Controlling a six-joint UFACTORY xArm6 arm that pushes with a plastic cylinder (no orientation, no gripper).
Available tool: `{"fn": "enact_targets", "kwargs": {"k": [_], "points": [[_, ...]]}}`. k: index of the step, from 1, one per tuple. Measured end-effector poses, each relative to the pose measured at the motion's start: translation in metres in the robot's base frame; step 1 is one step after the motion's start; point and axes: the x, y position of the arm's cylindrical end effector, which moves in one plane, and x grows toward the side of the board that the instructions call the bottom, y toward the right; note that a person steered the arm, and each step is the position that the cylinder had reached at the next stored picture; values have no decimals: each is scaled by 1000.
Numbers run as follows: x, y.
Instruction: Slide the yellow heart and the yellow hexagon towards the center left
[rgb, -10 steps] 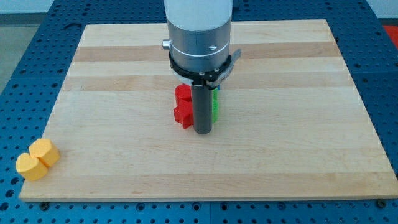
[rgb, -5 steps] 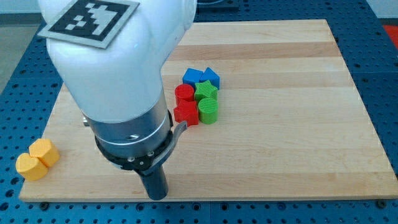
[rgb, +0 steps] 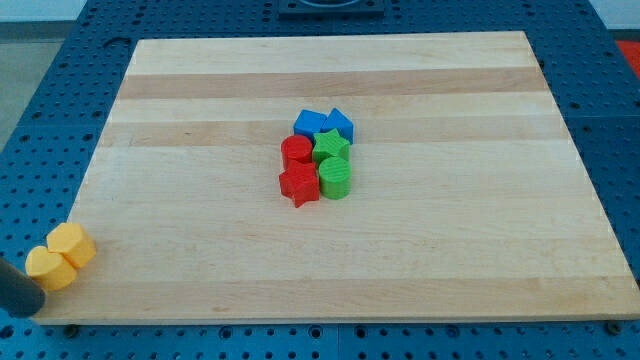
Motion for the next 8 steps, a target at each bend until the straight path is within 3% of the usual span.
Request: {"fn": "enact_targets", "kwargs": {"k": [4, 6, 8], "points": [[-44, 0], [-47, -1], [-84, -1]]}}
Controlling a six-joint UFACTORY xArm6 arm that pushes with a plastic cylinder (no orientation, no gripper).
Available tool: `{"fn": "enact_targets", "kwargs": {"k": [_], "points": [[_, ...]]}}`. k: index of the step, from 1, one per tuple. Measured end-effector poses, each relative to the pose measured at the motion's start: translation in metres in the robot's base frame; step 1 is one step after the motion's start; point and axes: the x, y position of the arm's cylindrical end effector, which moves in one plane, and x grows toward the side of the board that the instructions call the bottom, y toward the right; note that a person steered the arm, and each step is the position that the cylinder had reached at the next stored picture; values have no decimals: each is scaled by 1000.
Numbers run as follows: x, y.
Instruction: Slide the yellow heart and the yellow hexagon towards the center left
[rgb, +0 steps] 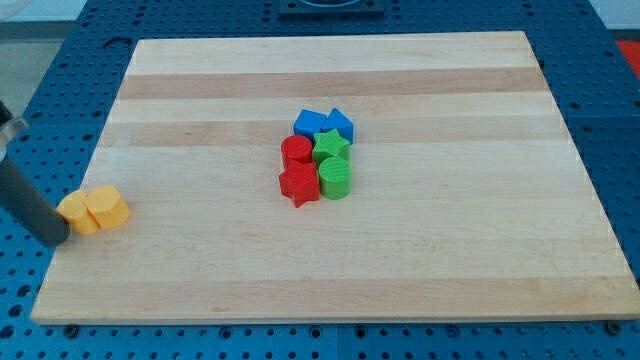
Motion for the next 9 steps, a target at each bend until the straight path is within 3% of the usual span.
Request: {"fn": "enact_targets", "kwargs": {"k": [3, 7, 9], "points": [[-17, 0], [-82, 6], [-80, 0]]}}
